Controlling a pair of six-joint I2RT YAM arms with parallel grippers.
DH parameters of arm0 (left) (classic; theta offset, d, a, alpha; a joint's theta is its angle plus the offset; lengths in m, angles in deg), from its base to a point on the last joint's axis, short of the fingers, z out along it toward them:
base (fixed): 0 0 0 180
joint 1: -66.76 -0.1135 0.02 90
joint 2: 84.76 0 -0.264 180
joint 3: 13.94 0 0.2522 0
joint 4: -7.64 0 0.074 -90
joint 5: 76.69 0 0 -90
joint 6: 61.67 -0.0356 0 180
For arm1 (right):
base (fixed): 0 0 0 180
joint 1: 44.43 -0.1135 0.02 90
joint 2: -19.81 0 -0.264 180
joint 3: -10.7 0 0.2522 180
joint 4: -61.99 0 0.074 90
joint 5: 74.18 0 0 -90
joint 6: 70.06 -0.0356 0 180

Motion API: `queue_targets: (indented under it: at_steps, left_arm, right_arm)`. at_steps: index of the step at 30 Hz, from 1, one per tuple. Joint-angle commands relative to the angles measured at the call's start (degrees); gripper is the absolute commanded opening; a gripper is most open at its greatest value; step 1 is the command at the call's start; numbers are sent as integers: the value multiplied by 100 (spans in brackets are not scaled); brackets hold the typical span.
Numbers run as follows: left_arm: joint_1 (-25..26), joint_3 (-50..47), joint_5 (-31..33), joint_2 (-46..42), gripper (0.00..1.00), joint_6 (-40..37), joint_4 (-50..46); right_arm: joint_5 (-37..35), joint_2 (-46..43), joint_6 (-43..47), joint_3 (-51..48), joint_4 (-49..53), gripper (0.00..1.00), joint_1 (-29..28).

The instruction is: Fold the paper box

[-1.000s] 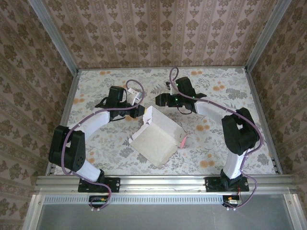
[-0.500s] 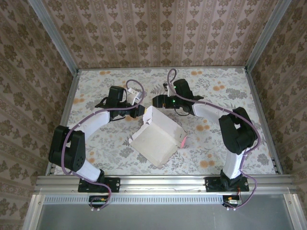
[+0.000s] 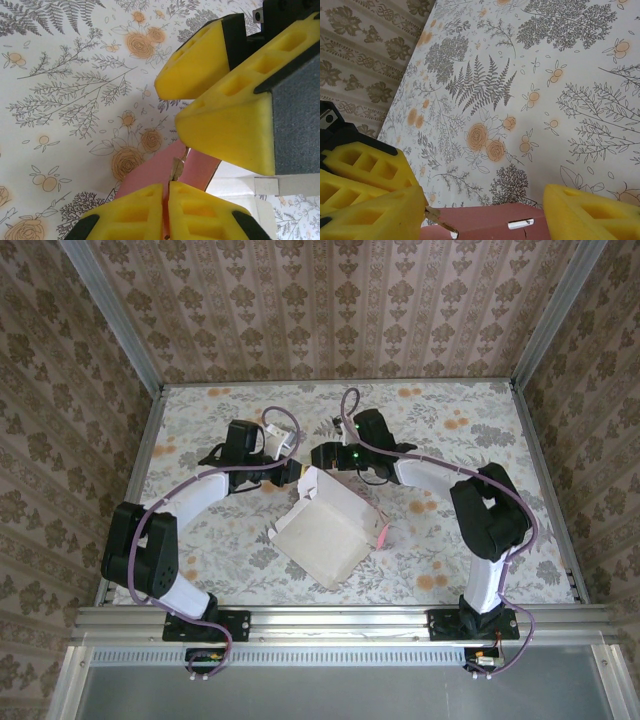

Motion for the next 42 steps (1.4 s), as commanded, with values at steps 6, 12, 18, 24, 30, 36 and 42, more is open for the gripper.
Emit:
queue_targets:
  at_steps: [6,12,18,24,30,36,42]
  left_arm:
    - [80,-150,-46,-208,9,112,78]
    - [120,-197,-65,-268,9,137,105]
    - [156,-229,-59,-297,10,155,130]
    - [152,-210,-46,-319,10,155,112]
    - [156,-204,-65,-357,11,187,123]
    - [119,-202,4,-498,18,226,59]
    - [-297,-484,-278,-911,28,534,323]
  right_arm:
    - [-403,206,-216,-257,-668,66,-128]
    - [-558,233,-225,-300,-754,66,-203]
    - [-720,286,-164,-292,-667,66,-261]
    - [-1019,294,117,-254,-335,66,-361]
    - [-1115,369,151,-235,-320,66,-418]
    - [-1229,365,211,-252,-266,65,-473]
    - [-1223,334,240,-266,-251,64,-476]
